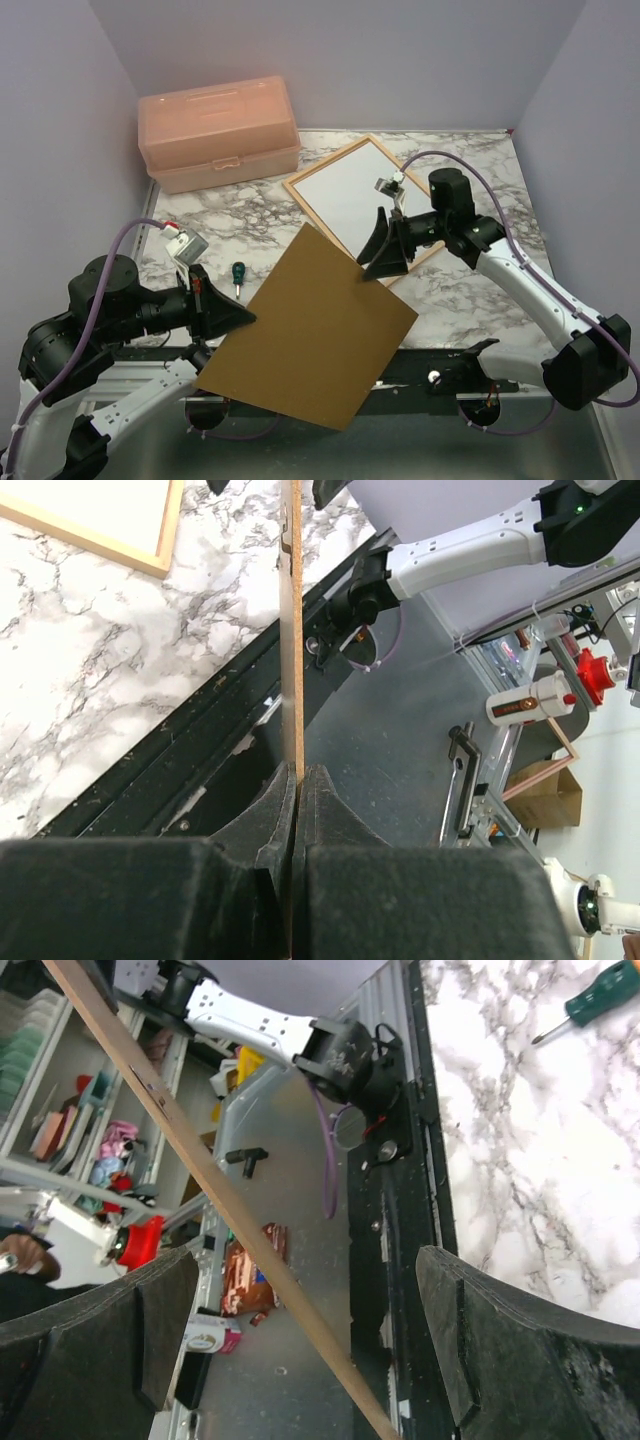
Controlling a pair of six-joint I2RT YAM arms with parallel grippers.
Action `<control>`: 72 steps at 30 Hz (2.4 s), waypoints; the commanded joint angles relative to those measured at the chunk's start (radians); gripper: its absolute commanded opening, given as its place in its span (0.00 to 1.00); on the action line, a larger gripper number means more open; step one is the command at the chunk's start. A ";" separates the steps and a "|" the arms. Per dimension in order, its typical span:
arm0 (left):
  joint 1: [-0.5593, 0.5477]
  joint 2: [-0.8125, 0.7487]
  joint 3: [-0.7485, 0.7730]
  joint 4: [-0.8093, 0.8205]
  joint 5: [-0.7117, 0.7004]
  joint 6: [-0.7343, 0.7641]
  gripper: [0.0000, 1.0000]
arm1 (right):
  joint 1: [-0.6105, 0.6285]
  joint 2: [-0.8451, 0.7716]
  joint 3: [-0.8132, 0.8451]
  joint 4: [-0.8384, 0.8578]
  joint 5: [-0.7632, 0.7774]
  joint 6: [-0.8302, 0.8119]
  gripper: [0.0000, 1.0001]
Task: Put the photo into the frame
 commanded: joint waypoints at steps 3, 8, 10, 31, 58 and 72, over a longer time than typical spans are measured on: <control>-0.001 -0.023 -0.022 0.169 0.041 -0.043 0.00 | 0.009 -0.024 -0.079 0.202 -0.130 0.167 0.99; -0.002 -0.031 -0.066 0.243 0.032 -0.082 0.00 | 0.018 -0.047 -0.126 0.277 -0.133 0.242 0.95; -0.001 -0.034 -0.079 0.263 0.023 -0.092 0.00 | 0.021 -0.050 -0.133 0.276 -0.132 0.250 0.94; -0.001 -0.114 -0.182 0.299 -0.142 -0.158 0.06 | 0.020 -0.069 -0.115 0.290 -0.141 0.285 0.07; -0.002 0.055 -0.236 0.041 -0.499 -0.210 0.98 | 0.019 -0.146 0.046 -0.084 0.755 0.189 0.00; -0.002 0.140 -0.262 0.087 -0.530 -0.189 0.99 | 0.019 -0.234 0.188 -0.183 1.093 0.166 0.00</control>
